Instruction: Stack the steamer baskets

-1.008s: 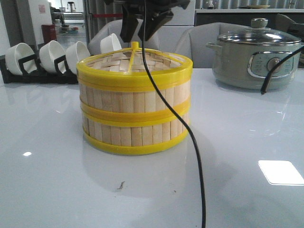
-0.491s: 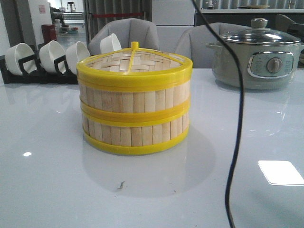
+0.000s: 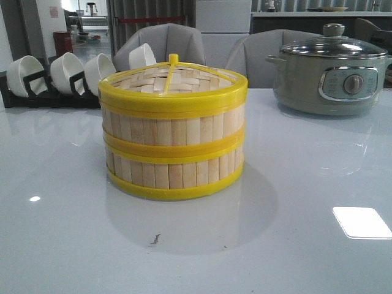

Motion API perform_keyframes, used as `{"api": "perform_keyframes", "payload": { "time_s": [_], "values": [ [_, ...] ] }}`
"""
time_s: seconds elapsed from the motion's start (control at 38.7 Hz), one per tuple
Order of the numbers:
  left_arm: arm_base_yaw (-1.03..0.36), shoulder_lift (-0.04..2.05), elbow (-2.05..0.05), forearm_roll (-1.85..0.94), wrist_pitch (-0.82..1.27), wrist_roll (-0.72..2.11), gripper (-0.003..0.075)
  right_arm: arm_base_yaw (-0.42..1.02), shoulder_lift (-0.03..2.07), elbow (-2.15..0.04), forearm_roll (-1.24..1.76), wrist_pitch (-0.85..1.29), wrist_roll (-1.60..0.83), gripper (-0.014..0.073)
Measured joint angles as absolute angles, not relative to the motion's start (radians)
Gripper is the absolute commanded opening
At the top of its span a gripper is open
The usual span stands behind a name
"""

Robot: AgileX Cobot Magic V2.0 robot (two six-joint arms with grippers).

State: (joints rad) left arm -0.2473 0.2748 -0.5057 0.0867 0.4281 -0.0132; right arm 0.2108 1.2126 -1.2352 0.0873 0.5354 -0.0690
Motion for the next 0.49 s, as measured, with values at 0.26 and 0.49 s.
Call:
{"api": "perform_keyframes", "payload": {
  "time_s": [0.26, 0.49],
  "values": [
    [-0.247, 0.275, -0.506, 0.087, 0.428, -0.013, 0.0085, 0.053, 0.841, -0.862, 0.087, 0.485, -0.069, 0.0348],
    [-0.247, 0.275, -0.506, 0.087, 0.428, -0.013, 0.0085, -0.045, 0.555, -0.608, 0.087, 0.466, -0.069, 0.0348]
  ]
}}
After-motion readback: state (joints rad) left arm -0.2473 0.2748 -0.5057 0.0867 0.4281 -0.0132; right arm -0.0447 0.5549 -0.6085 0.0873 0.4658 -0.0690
